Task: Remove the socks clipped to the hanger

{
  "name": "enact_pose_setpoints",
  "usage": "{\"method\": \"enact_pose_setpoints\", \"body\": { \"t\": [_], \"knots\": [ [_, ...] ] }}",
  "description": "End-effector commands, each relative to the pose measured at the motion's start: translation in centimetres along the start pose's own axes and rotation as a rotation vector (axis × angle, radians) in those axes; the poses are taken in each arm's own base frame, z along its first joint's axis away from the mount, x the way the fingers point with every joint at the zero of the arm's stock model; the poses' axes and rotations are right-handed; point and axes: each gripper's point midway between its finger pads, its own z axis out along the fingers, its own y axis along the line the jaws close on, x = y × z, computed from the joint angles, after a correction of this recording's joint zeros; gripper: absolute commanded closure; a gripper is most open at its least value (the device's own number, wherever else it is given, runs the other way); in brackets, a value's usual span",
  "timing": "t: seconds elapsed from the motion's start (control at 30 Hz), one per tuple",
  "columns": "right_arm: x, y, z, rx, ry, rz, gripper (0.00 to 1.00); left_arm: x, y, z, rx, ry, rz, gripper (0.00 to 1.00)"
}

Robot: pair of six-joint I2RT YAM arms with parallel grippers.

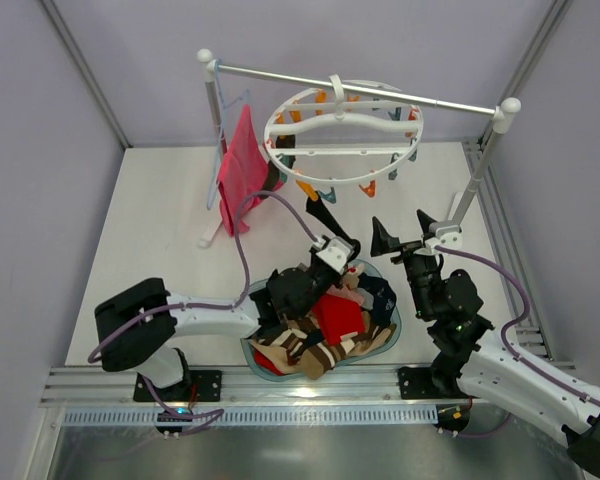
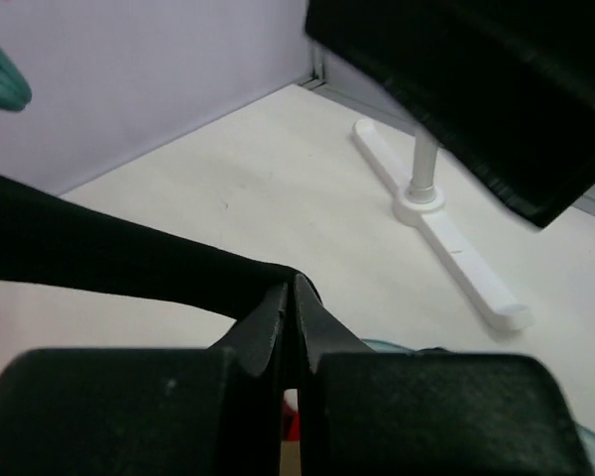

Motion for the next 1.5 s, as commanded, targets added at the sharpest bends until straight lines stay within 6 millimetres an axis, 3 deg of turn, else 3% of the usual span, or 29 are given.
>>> {"method": "enact_pose_setpoints", "body": {
  "t": [0.0,0.03,0.1,0.23,0.33,0.37,0.47,0.5,0.9,0.97,1.0,1.17,1.47],
  "knots": [
    [-1.2,-0.4,0.0,0.021,-0.04,0.037,0.0,-2.5,-2.1,1.3,0.007,-0.049,0.015,1.0],
    [-1.2,-0.4,0.0,0.021,-0.04,0.037,0.0,-2.0,-2.9,1.6,0.02,-0.035,0.036,1.0],
    [-1.2,-0.5,-0.1,0.024,-0.039,0.037,0.0,-2.9,-4.9,1.7,0.052,-0.053,0.044,1.0],
    [-1.4,-0.7,-0.3,0.026,-0.045,0.041,0.0,-2.9,-6.7,0.9,0.072,-0.055,0.08,1.0],
    [-1.5,-0.7,-0.3,0.021,-0.049,0.043,0.0,-2.8,-6.5,-0.5,0.085,-0.053,0.079,1.0],
    [-1.6,-0.6,-0.3,0.014,-0.05,0.044,0.0,-3.8,-6.1,-1.1,0.085,-0.071,0.055,1.0],
    [-1.8,-0.1,-0.3,-0.012,-0.053,0.049,0.0,-3.4,-5.3,-2.5,0.092,-0.065,0.056,1.0],
    [-2.1,0.4,-0.2,-0.035,-0.057,0.057,0.0,-4.2,-4.8,-2.9,0.089,-0.075,0.051,1.0],
    [-5.7,6.3,2.0,-0.283,-0.066,0.081,0.0,-4.5,-2.2,-5.9,0.078,-0.089,0.087,1.0],
    [-5.2,7.3,2.5,-0.317,-0.039,0.084,0.0,-4.8,-1.9,-6.2,0.073,-0.096,0.084,1.0],
    [-5.9,7.5,2.7,-0.321,-0.047,0.093,0.0,-4.8,-1.7,-6.3,0.069,-0.095,0.084,1.0],
    [-5.2,8.4,3.5,-0.334,-0.016,0.094,0.0,-5.2,-1.8,-6.9,0.096,-0.114,0.067,1.0],
    [-4.8,8.3,5.6,-0.219,0.028,0.052,0.0,-5.1,-1.9,-7.1,0.107,-0.119,0.061,1.0]
  ]
}}
